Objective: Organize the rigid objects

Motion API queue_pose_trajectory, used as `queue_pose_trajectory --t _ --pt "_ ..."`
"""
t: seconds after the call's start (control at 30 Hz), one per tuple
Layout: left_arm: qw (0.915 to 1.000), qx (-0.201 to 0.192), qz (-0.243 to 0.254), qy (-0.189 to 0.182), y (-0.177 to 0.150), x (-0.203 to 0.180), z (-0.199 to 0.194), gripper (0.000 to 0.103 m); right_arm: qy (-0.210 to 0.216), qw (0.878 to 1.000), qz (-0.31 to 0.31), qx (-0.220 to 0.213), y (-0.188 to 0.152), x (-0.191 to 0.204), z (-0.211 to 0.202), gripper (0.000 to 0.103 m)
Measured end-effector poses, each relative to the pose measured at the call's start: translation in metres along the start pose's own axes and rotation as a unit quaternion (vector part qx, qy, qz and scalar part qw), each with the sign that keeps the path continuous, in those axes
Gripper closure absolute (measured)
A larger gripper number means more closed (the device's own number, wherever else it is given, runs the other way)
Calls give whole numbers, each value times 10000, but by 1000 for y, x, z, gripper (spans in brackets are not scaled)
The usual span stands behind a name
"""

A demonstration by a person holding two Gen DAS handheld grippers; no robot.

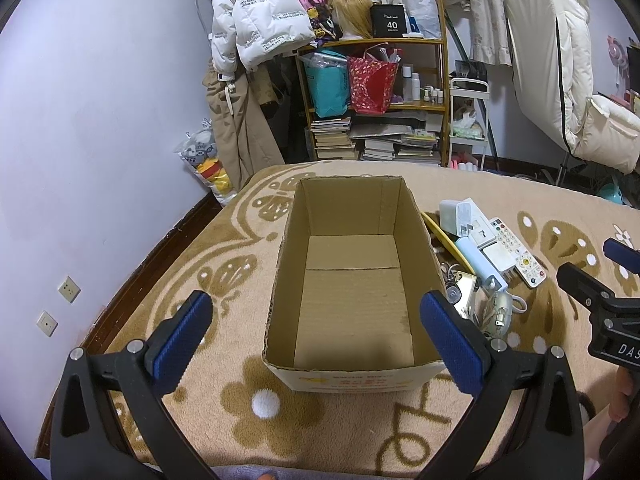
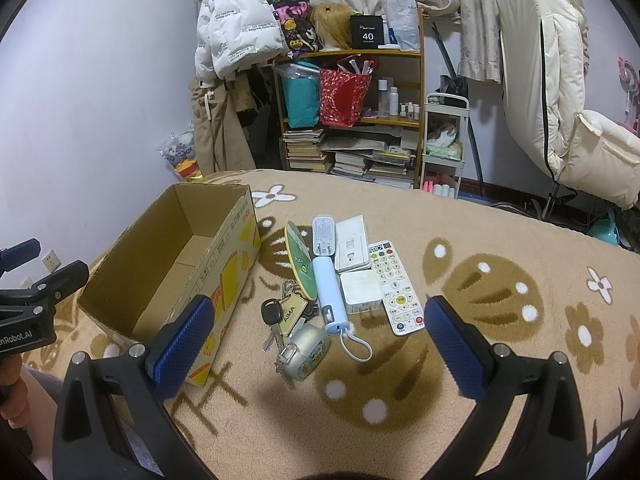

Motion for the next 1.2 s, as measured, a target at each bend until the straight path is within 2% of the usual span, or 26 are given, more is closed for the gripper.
queue_pose_trajectory --t 0.9,1.2 --pt "9998 104 -109 -89 0 1 7 1 39 10000 -13 51 1 3 5 0" --pt "9987 454 -196 105 14 14 35 1 82 9994 44 335 -7 1 32 0"
Point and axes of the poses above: each gripper's, at about its wrist camera, not at the fingertips, and z roughly the way its jaws point, x to its left, y to its top, the point moved 2 cm from there along z, roughly the way its jaws point, and after that the axes turned 11 degrees about -x, right-handed, at the moved point
